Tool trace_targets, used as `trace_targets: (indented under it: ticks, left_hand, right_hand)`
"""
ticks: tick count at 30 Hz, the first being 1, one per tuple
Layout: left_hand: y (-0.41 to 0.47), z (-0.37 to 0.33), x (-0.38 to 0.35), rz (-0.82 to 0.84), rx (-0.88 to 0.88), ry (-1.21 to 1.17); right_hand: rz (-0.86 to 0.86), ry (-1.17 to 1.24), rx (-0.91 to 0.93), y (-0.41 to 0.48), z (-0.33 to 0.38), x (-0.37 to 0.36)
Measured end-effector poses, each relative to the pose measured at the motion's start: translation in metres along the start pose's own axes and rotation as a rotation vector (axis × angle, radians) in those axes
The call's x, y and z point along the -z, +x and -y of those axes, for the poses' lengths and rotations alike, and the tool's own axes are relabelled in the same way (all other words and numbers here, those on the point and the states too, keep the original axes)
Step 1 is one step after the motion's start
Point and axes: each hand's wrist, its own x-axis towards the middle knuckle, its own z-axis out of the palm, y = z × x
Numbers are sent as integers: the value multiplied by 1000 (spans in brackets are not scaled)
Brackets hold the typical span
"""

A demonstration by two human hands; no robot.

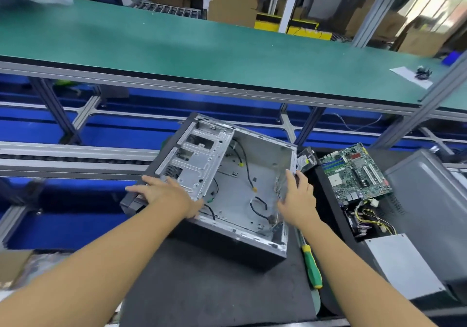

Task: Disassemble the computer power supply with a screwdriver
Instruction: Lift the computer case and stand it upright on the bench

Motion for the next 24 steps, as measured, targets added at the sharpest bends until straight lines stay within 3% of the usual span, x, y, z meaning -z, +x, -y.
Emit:
trace_targets:
  ticks: [3,6,11,16,24]
  left_hand:
    - [14,20,15,-124,-70,-108]
    - [35,40,15,-175,-87,-225]
    - [45,37,-14,-165,-120,-453]
    - [28,28,-21,-179,-89,-435]
    - [-31,1,-12,5,-110,-228]
  right_hand:
    - [146,394,-285,-6,15,-4]
    - [211,377,-393,-19,27,-15]
    - [76,218,-374,-28,39,-25]
    - [18,-75,-208,-11,15,-31]
    - [21,-4,-182,44,-26,-5]
